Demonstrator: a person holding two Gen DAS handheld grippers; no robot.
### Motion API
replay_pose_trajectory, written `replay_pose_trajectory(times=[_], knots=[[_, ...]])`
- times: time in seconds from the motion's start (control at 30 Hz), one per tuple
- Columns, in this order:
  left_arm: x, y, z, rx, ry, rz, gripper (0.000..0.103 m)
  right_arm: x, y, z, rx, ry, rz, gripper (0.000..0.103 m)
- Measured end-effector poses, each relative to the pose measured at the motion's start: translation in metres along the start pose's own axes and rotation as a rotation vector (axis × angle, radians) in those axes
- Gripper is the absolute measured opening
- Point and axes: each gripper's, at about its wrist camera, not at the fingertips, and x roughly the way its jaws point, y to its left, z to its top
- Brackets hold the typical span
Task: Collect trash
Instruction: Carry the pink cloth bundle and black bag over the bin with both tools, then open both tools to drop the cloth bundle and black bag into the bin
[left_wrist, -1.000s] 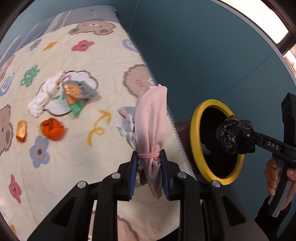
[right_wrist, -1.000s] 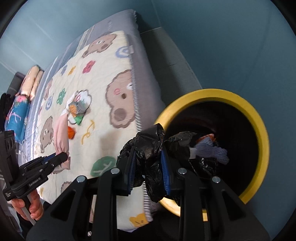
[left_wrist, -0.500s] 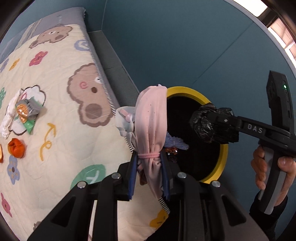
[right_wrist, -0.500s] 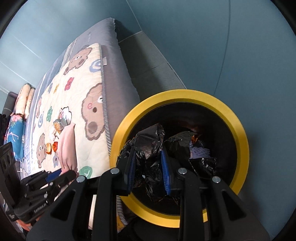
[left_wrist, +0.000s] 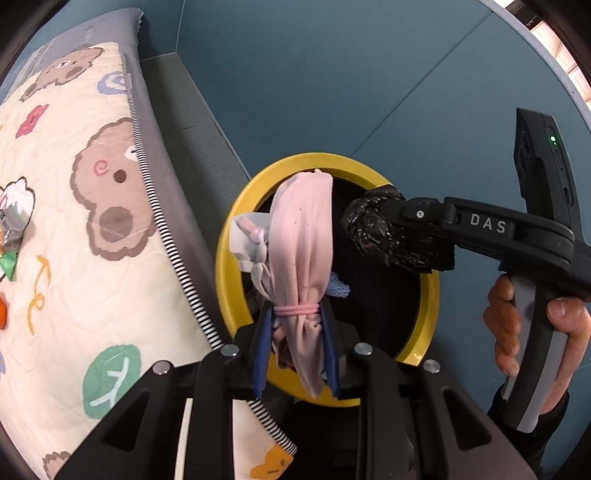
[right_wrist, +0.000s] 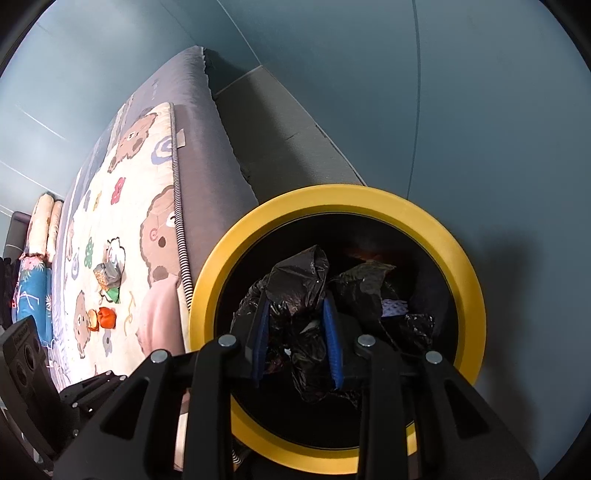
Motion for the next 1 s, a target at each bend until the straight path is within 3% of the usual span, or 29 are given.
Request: replay_pose_trajectory(times=[0.33,0.53,0.73,1.0], knots=[[0.01,-0.001,-0.004,-0.009,-0.004,-0.016,0.03,-0.007,-0.015,0.002,0.03,-0.025,-0.006,0.034],[0.003,-0.005,-0.009,0.009,-0.026,-0.021,0.048,-0.014,-0.019,0.002,0.048,-0.043,-0.024,0.04],[-0.012,0.005,-0.011,-0.007,-0.048,-0.017,0.059,-0.019,-0.022,0.0,0.063,-0.055,-0.035,0.049],[-0.034,0.032,-0.016,-0.049,-0.075,0.011,0.074,-0.024,-0.013,-0.006,0.049,-0.044,-0.031,0.049]])
